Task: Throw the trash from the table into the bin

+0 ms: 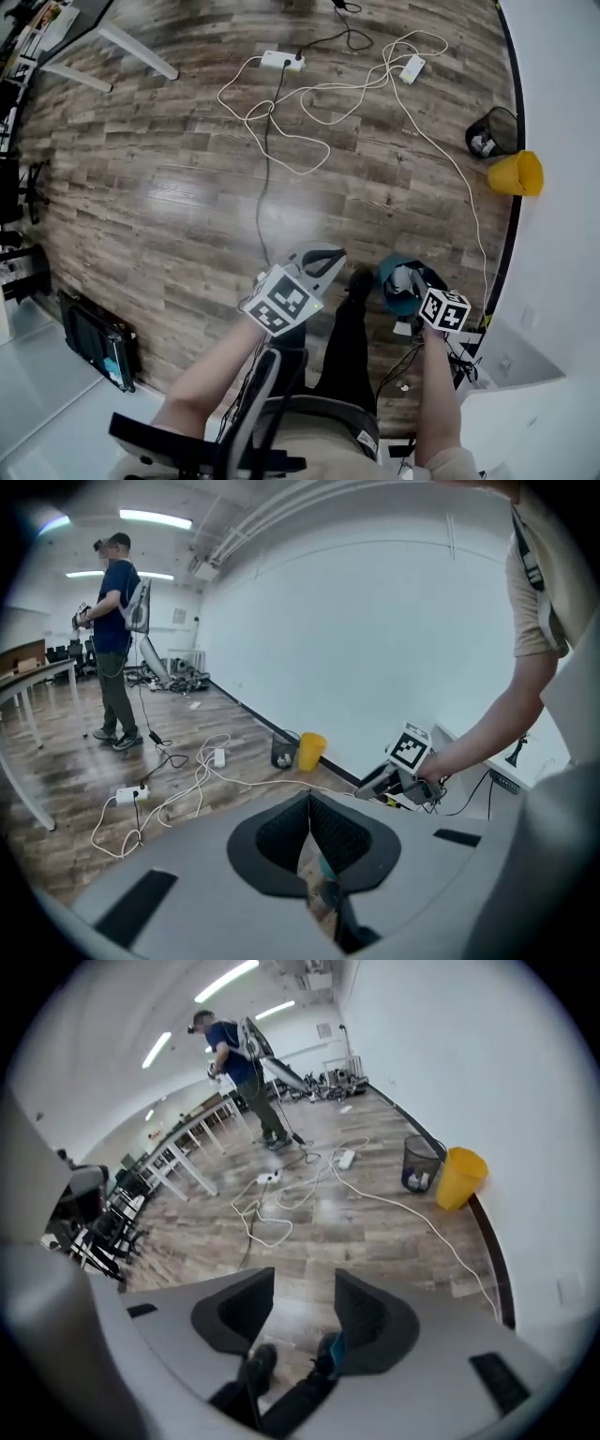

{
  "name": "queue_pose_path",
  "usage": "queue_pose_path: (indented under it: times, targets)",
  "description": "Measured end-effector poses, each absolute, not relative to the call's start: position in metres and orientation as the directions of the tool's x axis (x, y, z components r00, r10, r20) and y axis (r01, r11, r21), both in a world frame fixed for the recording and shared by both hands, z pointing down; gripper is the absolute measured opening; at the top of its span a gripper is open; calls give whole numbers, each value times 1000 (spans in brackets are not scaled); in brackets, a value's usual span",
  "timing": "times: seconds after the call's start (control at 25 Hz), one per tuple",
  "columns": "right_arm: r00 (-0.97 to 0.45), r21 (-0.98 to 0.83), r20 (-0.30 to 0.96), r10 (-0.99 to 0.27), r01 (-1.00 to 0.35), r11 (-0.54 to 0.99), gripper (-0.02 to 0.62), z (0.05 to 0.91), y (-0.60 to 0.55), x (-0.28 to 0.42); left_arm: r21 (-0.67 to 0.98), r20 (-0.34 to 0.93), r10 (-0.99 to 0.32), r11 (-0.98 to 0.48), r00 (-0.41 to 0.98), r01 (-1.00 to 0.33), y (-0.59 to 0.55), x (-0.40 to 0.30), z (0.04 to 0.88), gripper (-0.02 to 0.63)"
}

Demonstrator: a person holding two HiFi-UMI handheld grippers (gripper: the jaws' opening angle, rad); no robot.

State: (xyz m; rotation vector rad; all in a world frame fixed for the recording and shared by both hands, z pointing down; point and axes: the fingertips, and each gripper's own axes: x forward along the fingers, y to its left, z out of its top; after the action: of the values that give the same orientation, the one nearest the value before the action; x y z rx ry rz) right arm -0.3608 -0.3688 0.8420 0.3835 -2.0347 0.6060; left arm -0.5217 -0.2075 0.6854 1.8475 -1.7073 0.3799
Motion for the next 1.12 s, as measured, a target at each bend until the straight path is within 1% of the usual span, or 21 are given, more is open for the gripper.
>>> queue_pose_path:
  times: [0.08,0.12,0.2,0.28,0.32,0.44,0.56,0.72,0.92,1.04,1.12]
  targets:
    - [-592,-333,806,-10,-467,819,195,798,-361,-382,234,576,-810,30,114,-972,-208,-530,667,14]
    - [-642,-381,767,7,-447,809,179,775,-357,-394,239,572,-814,45,103,-970,-209,-536,659,14]
    - [-747,-488,663,47,-384,784,76,723,-347,-423,226,569,-819,74,70,-971,-214,-556,642,14]
    - [-815,-551,571,95,-294,781,29,672,-326,-445,219,580,-814,113,36,-969,-207,-574,627,14]
    - [-834,-571,536,128,-246,783,20,650,-312,-451,231,583,-812,136,25,-963,-200,-580,621,13]
    - [-870,-609,447,210,-124,783,17,593,-277,-464,288,552,-834,194,-2,-938,-186,-593,594,14]
    - [-899,-614,368,239,-42,788,15,544,-261,-471,331,507,-862,200,-5,-922,-184,-597,566,13]
    - [-917,-624,279,284,52,779,17,491,-237,-474,419,429,-902,156,43,-894,-180,-589,524,14]
    - [-921,-594,224,319,131,793,15,443,-200,-479,504,275,-958,70,83,-861,-162,-584,459,12]
    - [-923,-582,191,333,167,796,15,419,-181,-478,489,191,-977,7,99,-872,-149,-574,419,12]
    - [-927,-576,165,337,187,796,15,408,-169,-473,449,167,-981,-14,99,-893,-138,-564,400,13]
